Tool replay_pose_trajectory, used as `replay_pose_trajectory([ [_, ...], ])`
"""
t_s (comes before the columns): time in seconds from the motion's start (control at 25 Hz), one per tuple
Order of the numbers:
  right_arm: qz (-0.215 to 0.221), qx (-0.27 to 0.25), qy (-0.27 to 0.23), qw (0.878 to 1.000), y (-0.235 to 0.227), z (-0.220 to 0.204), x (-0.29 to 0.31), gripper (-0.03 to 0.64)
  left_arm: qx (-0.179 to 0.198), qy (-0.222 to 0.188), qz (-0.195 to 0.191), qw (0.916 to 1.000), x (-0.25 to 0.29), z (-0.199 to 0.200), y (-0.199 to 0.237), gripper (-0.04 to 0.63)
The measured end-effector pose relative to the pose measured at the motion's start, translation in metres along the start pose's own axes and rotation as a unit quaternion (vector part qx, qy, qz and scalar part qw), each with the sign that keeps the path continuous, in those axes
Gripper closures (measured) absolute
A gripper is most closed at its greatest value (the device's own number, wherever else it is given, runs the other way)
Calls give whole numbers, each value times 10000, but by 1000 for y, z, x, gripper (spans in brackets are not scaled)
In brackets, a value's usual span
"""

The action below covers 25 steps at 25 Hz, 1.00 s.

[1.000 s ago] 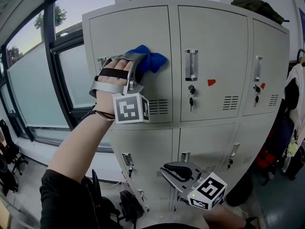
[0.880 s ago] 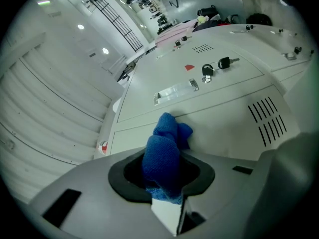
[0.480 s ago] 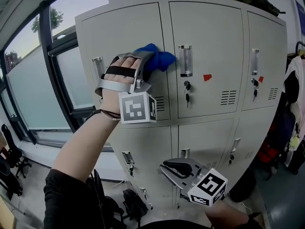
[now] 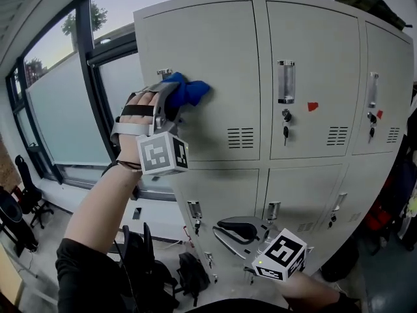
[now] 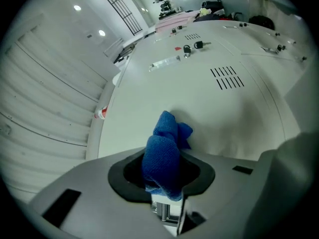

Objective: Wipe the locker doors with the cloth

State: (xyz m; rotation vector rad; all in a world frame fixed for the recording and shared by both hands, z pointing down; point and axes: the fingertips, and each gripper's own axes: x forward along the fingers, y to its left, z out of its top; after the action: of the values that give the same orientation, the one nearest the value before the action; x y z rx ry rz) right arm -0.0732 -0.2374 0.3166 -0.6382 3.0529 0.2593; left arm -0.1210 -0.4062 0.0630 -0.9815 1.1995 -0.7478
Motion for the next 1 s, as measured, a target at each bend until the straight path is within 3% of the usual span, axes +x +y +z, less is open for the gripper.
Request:
replay_pose_trajectory([
  [0.2, 46, 71, 52, 10000, 1, -8, 6, 565, 79, -15, -121, 9999, 1, 7, -20, 482],
  [0.72, -380, 171, 86, 9991, -19, -14, -30, 565, 280, -874, -45, 9958, 14, 123, -36, 482],
  [1.0, -601, 284, 75, 9978, -28, -19, -48, 565, 280, -1142, -111, 9930, 15, 162, -46, 482],
])
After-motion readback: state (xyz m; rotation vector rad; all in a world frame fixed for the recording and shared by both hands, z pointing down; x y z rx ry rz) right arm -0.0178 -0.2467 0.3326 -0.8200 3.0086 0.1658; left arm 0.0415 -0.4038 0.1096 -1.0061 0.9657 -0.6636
